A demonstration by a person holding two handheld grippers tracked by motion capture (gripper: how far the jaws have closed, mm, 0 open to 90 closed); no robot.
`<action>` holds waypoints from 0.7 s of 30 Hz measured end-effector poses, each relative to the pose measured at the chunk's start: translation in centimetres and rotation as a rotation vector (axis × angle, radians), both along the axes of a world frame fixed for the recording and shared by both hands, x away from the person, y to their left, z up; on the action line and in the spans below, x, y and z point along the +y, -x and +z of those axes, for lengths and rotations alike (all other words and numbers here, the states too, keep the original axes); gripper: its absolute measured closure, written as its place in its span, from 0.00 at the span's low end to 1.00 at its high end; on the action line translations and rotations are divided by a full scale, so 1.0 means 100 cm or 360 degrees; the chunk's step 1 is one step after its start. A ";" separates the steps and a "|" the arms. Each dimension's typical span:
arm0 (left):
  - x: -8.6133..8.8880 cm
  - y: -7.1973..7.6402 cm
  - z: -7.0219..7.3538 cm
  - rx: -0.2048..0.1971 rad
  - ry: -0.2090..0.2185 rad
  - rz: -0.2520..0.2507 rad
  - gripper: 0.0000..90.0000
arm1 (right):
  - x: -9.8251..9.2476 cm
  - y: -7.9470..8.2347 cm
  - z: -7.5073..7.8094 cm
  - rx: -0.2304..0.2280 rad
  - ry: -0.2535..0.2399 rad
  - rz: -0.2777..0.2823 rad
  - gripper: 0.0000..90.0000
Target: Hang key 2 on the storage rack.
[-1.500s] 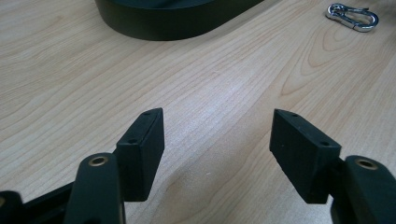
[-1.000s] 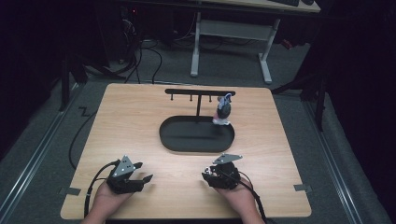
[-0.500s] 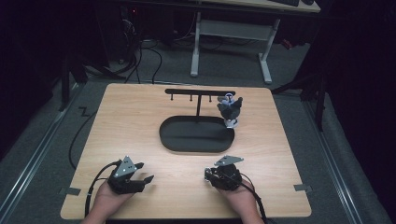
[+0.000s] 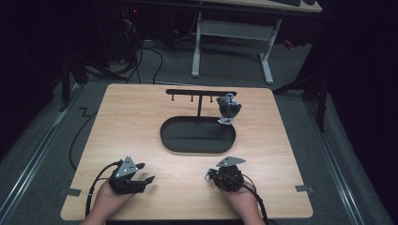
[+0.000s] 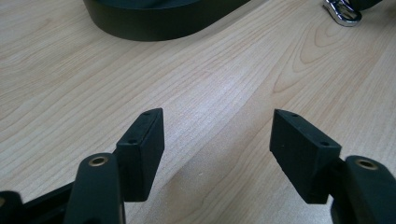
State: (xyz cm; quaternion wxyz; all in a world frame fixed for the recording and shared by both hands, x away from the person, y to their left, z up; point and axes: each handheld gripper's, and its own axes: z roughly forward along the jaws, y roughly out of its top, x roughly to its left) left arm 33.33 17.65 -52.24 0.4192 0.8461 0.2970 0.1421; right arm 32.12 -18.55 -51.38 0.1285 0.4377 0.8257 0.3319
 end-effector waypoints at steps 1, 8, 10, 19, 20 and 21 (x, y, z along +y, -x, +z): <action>0.000 0.000 0.000 -0.0001 0.0001 0.0000 0.40 | 0.000 0.000 0.000 -0.0004 0.0001 -0.0003 0.92; 0.000 0.000 0.000 0.0003 -0.0010 -0.0001 0.40 | -0.004 0.001 0.004 -0.0023 -0.0009 -0.0037 0.95; -0.001 0.000 0.000 -0.0003 -0.0009 -0.0001 0.40 | -0.007 0.002 0.005 -0.0031 -0.0011 -0.0053 0.96; 0.000 0.001 0.000 -0.0003 -0.0011 -0.0002 0.40 | -0.020 -0.002 0.006 -0.0022 -0.0021 -0.0134 0.94; 0.000 0.001 0.000 -0.0001 -0.0012 -0.0002 0.40 | -0.021 -0.003 0.005 -0.0011 -0.0024 -0.0135 0.94; 0.000 0.000 0.000 -0.0001 -0.0012 -0.0002 0.40 | -0.021 -0.003 0.004 -0.0002 -0.0017 -0.0128 0.94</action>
